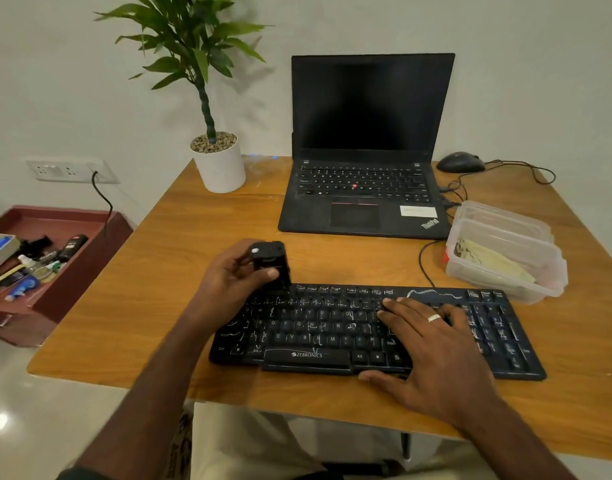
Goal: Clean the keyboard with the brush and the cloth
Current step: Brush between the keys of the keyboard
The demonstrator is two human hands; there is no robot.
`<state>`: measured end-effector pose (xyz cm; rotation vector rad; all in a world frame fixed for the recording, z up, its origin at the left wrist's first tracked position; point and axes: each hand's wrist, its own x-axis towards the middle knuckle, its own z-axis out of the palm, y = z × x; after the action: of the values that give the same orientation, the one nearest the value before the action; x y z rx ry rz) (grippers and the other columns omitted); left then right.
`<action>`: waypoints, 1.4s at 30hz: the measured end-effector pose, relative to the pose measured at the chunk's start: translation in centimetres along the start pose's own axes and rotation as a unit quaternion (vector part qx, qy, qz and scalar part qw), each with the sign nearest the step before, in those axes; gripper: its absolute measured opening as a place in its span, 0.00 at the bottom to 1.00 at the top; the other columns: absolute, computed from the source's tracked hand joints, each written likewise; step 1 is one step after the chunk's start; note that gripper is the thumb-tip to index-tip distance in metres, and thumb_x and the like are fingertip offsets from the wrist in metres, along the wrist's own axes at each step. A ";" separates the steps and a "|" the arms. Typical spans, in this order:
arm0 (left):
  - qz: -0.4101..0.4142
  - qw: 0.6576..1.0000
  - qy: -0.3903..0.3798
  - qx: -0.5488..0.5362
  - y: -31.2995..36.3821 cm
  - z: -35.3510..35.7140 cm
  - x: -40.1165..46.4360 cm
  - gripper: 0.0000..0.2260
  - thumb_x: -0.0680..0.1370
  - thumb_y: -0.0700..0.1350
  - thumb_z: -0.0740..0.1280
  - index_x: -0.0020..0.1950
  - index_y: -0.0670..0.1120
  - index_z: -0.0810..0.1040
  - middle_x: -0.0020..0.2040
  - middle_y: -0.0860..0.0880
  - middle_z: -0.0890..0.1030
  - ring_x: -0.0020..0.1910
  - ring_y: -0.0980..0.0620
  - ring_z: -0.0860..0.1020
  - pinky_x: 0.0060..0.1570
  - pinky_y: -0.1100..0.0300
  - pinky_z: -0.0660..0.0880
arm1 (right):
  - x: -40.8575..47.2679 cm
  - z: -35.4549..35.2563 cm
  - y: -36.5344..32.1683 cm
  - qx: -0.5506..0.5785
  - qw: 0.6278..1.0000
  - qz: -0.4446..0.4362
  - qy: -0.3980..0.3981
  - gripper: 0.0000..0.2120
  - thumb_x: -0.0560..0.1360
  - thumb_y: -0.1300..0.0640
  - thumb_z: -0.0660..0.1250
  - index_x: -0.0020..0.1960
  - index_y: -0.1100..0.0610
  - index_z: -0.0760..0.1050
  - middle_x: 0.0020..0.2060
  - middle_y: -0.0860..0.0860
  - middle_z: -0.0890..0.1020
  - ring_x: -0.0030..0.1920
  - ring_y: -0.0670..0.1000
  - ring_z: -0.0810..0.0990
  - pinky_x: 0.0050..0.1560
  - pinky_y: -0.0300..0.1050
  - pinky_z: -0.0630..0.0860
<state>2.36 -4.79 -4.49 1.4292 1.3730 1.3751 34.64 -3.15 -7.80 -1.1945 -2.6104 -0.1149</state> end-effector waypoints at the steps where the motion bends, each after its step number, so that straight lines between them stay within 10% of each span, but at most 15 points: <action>1: 0.005 1.000 -0.014 0.012 0.3 0.9 0.5 0.13 0.76 0.29 0.67 0.59 0.37 0.75 0.47 0.54 0.84 0.47 0.55 0.83 0.45 0.61 0.80 | 0.0 0.0 0.0 0.003 1.000 0.000 0.002 0.43 0.71 0.21 0.58 0.66 0.55 0.79 0.66 0.51 0.80 0.67 0.54 0.77 0.64 0.59 0.66; 8: 0.014 0.996 0.066 -0.053 0.8 -0.9 0.5 0.13 0.75 0.37 0.69 0.59 0.42 0.76 0.51 0.51 0.83 0.56 0.46 0.82 0.54 0.52 0.80 | 0.0 0.1 0.1 0.013 1.000 0.002 0.008 0.42 0.70 0.21 0.59 0.65 0.55 0.79 0.65 0.51 0.80 0.66 0.54 0.78 0.62 0.58 0.68; 13: -0.010 0.999 0.012 -0.035 0.2 -0.3 -0.5 0.11 0.76 0.31 0.67 0.57 0.39 0.75 0.46 0.52 0.83 0.46 0.54 0.83 0.42 0.62 0.79 | -0.1 0.1 0.1 0.009 1.000 -0.005 0.007 0.42 0.70 0.22 0.60 0.65 0.55 0.79 0.67 0.51 0.79 0.67 0.54 0.77 0.62 0.60 0.68; 34: 0.024 0.998 0.042 0.032 0.9 0.9 0.9 0.12 0.76 0.29 0.68 0.57 0.37 0.74 0.45 0.58 0.83 0.45 0.59 0.83 0.44 0.67 0.78 | -0.2 0.2 0.1 0.013 1.000 -0.006 0.016 0.40 0.71 0.22 0.59 0.64 0.54 0.79 0.65 0.50 0.79 0.64 0.55 0.78 0.64 0.61 0.65; 42: -0.011 0.998 0.058 -0.018 -0.1 -4.0 -1.6 0.12 0.75 0.35 0.68 0.57 0.39 0.74 0.48 0.47 0.81 0.47 0.48 0.84 0.48 0.52 0.82 | -0.1 0.3 0.1 0.010 1.000 -0.004 0.004 0.40 0.71 0.22 0.58 0.64 0.53 0.79 0.65 0.50 0.79 0.64 0.55 0.77 0.65 0.61 0.65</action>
<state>-1.28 -6.97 -4.17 1.3259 1.4249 1.4816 34.69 -3.11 -8.16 -1.1756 -2.6025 -0.0945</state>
